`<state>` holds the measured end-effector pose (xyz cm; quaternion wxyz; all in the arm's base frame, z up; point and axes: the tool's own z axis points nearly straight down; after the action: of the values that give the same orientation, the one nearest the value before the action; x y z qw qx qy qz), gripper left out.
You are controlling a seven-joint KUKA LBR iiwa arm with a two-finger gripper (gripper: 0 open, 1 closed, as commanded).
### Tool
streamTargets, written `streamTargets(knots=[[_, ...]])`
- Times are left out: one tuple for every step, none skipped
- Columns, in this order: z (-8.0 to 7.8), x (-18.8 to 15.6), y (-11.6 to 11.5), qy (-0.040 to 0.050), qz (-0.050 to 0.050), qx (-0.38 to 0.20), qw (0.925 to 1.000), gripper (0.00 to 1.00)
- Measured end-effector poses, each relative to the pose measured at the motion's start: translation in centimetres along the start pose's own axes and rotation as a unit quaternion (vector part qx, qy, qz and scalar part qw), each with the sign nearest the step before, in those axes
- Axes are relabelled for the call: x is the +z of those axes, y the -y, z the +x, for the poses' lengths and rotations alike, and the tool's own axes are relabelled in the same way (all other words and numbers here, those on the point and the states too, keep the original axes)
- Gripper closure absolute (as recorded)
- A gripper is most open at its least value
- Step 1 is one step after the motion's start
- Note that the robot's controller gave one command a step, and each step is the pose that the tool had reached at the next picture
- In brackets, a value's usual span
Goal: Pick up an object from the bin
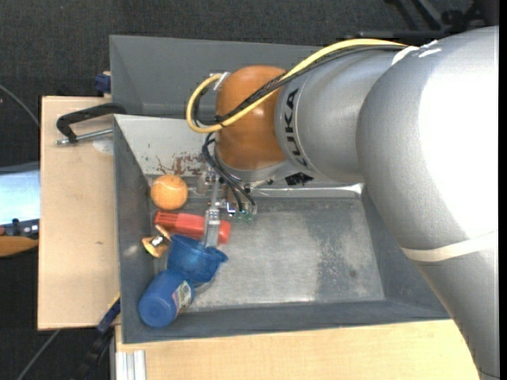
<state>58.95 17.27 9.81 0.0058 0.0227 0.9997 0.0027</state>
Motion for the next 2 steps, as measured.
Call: streamTargets(knots=[[-0.1,0.9,0.2,-0.0007,-0.001,-0.013,0.9999,0.0],[-0.5,2.6,-2.4,0.0034,-0.002,-0.014,0.9999,1.0]])
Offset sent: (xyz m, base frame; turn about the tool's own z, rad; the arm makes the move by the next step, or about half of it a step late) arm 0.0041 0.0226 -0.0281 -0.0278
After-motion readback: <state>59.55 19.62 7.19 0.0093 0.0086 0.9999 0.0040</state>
